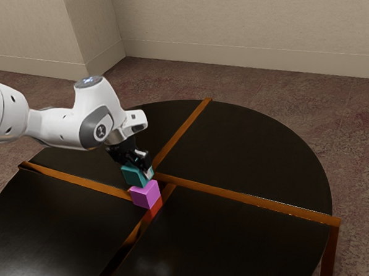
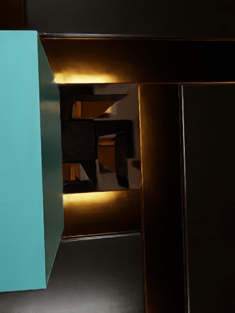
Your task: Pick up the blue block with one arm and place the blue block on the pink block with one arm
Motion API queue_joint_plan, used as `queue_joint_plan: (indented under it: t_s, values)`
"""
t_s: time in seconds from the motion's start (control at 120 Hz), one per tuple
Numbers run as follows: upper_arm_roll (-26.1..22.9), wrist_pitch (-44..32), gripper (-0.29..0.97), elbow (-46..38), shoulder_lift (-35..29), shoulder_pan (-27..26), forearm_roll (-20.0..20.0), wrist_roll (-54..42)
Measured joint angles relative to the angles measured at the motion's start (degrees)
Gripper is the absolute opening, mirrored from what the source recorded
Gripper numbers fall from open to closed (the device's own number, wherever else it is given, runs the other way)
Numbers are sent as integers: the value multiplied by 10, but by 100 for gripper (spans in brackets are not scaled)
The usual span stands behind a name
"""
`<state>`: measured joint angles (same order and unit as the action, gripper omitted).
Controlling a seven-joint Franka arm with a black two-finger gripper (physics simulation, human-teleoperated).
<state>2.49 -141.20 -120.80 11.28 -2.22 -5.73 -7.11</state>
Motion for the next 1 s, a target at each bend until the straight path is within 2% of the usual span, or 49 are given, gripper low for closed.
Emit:
queue_joint_plan:
  t_s: [0.167, 0.208, 0.4, 0.558, 0.658, 0.758, 0.867, 1.0]
  values:
    - [-4, -1, 32, -2, 0, -2, 5, 24]
    - [-5, -1, 40, -3, 0, -3, 5, 28]
    - [-6, 0, 55, -2, -4, -2, 0, 35]
    - [-6, 18, 62, 5, -85, -4, 17, 40]
    - [-7, 63, 64, 71, -129, -5, 22, 42]
    - [-9, 162, 65, 168, -138, -3, 27, 44]
    - [-8, 243, 66, 176, -140, -3, 31, 47]
    - [-8, 299, 67, 168, -144, 1, 41, 49]
